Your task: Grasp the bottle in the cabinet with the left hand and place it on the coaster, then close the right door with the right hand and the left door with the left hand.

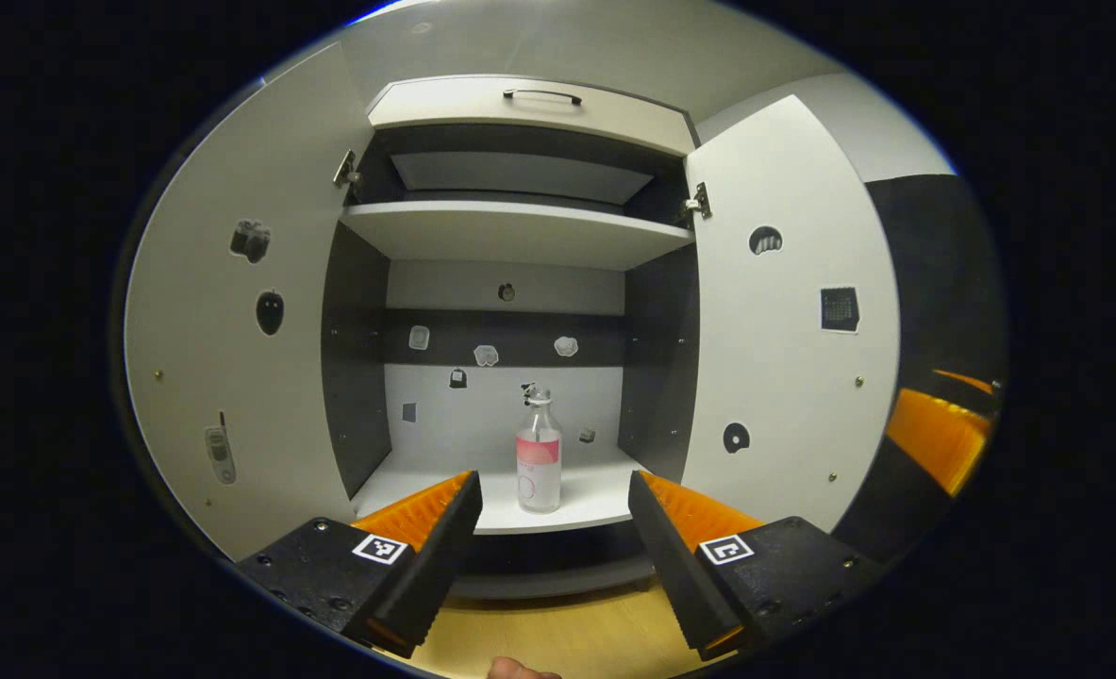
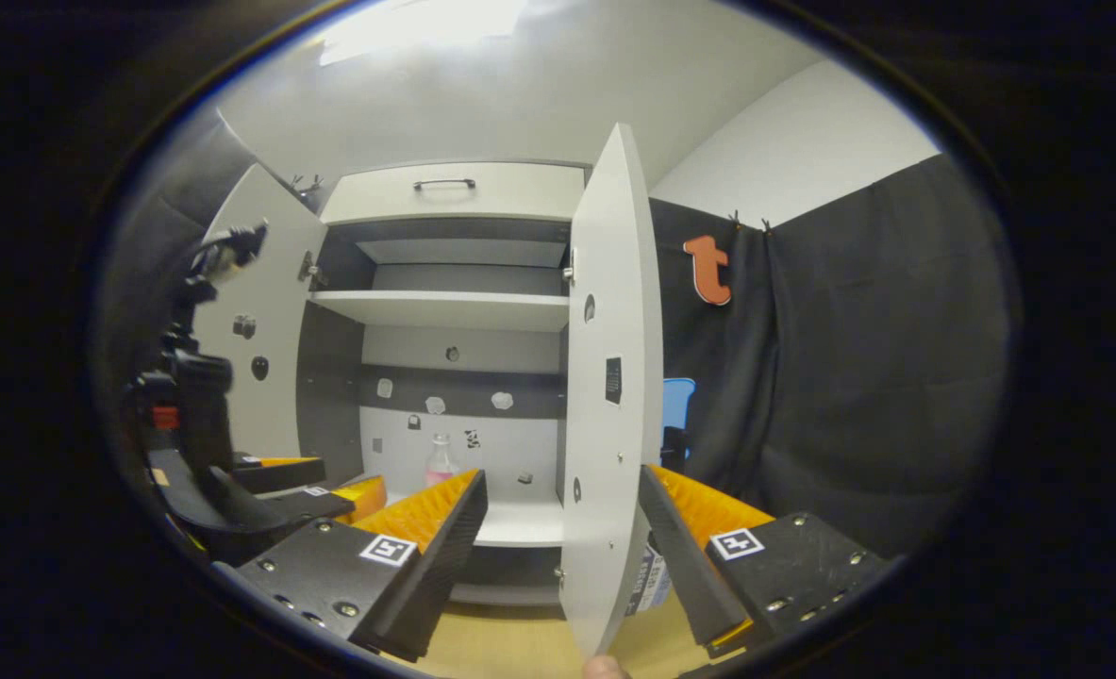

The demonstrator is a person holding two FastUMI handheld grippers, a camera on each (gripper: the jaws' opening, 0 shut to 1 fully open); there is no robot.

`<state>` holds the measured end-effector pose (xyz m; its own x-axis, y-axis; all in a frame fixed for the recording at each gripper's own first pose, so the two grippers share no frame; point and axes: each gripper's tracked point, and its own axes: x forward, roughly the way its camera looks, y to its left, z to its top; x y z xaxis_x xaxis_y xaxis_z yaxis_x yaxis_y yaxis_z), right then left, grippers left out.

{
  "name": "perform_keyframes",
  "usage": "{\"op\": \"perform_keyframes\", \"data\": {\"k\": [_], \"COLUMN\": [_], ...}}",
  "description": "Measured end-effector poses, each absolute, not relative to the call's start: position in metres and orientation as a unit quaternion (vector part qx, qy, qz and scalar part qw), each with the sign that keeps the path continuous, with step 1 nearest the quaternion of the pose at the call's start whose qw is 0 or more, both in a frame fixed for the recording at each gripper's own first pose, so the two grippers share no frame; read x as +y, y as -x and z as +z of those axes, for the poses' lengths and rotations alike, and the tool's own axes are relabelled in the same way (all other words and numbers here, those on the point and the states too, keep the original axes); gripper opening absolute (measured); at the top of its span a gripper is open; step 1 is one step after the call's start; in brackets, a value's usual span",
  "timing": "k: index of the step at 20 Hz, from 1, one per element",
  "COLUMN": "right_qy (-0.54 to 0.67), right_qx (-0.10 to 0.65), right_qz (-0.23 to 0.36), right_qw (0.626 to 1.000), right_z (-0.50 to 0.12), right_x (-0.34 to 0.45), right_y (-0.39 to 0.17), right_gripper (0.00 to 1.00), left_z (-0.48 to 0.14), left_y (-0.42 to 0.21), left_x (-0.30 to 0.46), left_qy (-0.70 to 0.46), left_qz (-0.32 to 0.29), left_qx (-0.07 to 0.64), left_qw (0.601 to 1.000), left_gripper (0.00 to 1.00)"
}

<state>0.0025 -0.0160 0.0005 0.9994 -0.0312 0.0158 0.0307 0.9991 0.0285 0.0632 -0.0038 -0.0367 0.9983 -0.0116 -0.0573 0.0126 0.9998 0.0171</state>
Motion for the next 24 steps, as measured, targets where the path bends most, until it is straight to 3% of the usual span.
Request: {"op": "perform_keyframes", "data": {"k": [3,6,14,18,19,20,24], "right_qy": [-0.014,-0.009,0.005,0.010,0.010,0.009,0.006], "right_qx": [-0.010,-0.011,-0.021,-0.016,-0.014,-0.012,0.000], "right_qz": [-0.022,-0.029,-0.093,-0.127,-0.133,-0.138,-0.147], "right_qw": [1.000,0.999,0.995,0.992,0.991,0.990,0.989], "right_z": [0.001,0.000,0.003,-0.002,-0.003,-0.005,-0.013], "right_x": [-0.021,-0.024,-0.054,-0.072,-0.076,-0.079,-0.087], "right_y": [-0.003,-0.002,0.006,0.015,0.017,0.017,0.021], "right_gripper": [0.94,0.98,0.94,0.94,0.98,0.94,0.94], "left_z": [-0.052,-0.066,-0.090,-0.101,-0.101,-0.102,-0.121], "left_y": [-0.095,-0.131,-0.224,-0.259,-0.266,-0.273,-0.295], "left_x": [0.003,0.009,0.016,0.025,0.027,0.031,0.038], "left_qy": [-0.017,-0.029,-0.034,-0.048,-0.049,-0.049,-0.035], "left_qz": [0.001,0.003,0.008,0.023,0.029,0.035,0.050], "left_qx": [0.032,0.035,0.045,0.050,0.049,0.048,0.070], "left_qw": [0.999,0.999,0.998,0.997,0.997,0.997,0.996], "left_gripper": [0.96,0.96,0.96,0.96,0.96,0.96,0.97]}}
